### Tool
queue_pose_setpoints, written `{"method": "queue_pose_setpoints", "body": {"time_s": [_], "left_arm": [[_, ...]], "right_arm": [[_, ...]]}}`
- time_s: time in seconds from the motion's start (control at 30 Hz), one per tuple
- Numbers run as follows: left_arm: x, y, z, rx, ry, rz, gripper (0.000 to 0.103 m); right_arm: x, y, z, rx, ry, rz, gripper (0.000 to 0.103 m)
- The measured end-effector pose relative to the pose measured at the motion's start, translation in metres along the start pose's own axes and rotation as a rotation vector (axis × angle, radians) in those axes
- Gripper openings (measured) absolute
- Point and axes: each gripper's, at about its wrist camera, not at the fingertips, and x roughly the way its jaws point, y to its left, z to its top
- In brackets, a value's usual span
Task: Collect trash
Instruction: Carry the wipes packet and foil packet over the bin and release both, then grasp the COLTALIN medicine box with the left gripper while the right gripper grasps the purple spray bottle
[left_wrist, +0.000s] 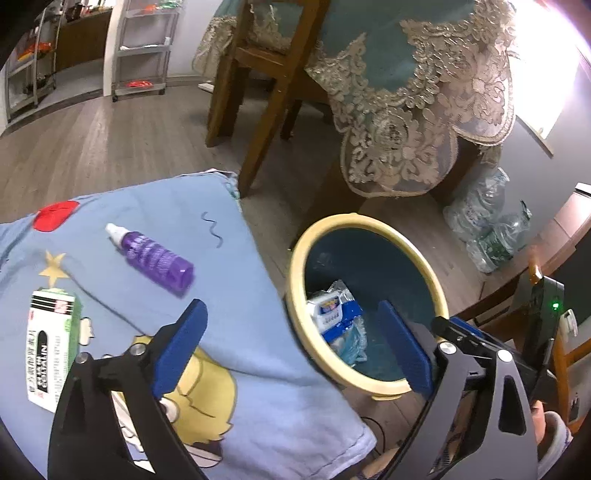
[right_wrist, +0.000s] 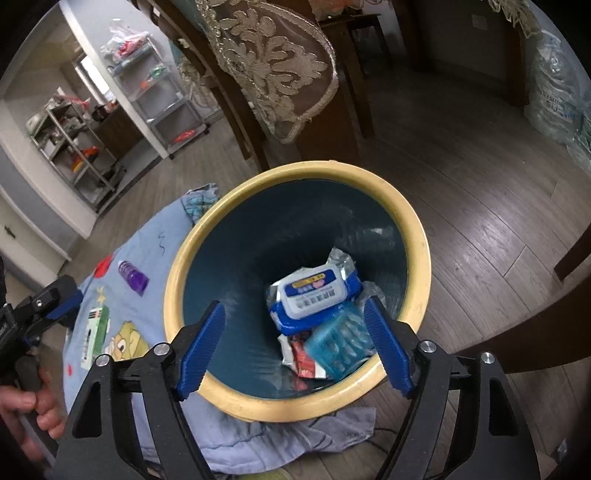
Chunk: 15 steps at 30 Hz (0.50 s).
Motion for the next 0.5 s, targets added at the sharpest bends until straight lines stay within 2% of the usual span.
{"method": "queue_pose_setpoints", "body": {"time_s": [0.27, 0.5], "left_arm": [[-0.019, 0.030, -0.001, 0.007, -0.037, 0.097, 0.097], [-0.034, 0.078, -0.004, -0.032, -0.040, 0.215, 0.097]], "right_arm": [[-0.003, 0.009, -0.002, -0.039, -0.009, 0.003, 0.090], [-0.003, 0.022, -0.005, -0.097, -0.016, -0.003, 0.092]]}}
